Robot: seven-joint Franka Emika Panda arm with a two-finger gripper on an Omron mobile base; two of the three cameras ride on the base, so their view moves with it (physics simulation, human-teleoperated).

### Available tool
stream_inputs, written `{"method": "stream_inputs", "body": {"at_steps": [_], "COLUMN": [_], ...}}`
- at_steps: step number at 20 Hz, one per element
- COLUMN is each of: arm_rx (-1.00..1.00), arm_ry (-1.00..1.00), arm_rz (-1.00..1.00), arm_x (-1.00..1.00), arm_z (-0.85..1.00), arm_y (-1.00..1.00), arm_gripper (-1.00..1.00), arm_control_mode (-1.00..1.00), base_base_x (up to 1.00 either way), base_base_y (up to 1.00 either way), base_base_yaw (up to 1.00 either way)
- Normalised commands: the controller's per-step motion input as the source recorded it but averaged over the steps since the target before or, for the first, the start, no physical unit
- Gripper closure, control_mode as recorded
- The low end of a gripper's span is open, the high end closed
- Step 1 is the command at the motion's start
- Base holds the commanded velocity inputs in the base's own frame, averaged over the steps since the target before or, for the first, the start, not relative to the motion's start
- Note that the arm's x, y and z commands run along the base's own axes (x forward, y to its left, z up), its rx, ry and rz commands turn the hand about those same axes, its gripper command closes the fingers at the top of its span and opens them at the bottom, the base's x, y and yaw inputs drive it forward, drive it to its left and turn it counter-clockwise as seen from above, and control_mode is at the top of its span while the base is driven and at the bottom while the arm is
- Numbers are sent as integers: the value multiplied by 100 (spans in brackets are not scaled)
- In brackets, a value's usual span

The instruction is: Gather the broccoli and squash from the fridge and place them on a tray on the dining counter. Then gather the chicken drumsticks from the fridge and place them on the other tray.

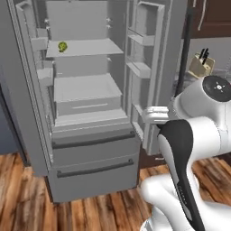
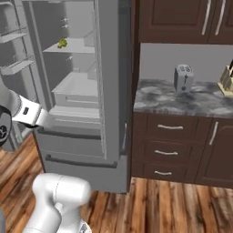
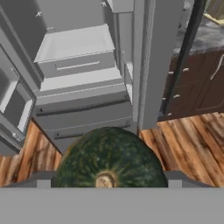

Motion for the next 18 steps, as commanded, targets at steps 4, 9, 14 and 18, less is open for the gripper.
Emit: {"method": "stream_inputs", "body": {"at_steps": [4, 9, 14, 18], "arm_rx": [0, 0, 0, 0], "arm_ry": [0, 0, 0, 0], "arm_rz": [0, 0, 0, 0], "arm_x": [0, 0, 0, 0], "arm_z": [0, 0, 0, 0], "arm_y": [0, 0, 0, 0], "arm_gripper": [100, 100, 100, 100], "arm_control_mode": [100, 100, 100, 100], "base_base_x": [-55, -60, -60, -89], "base_base_y": [-63, -72, -82, -76], "base_base_yaw": [23, 25, 26, 22]}}
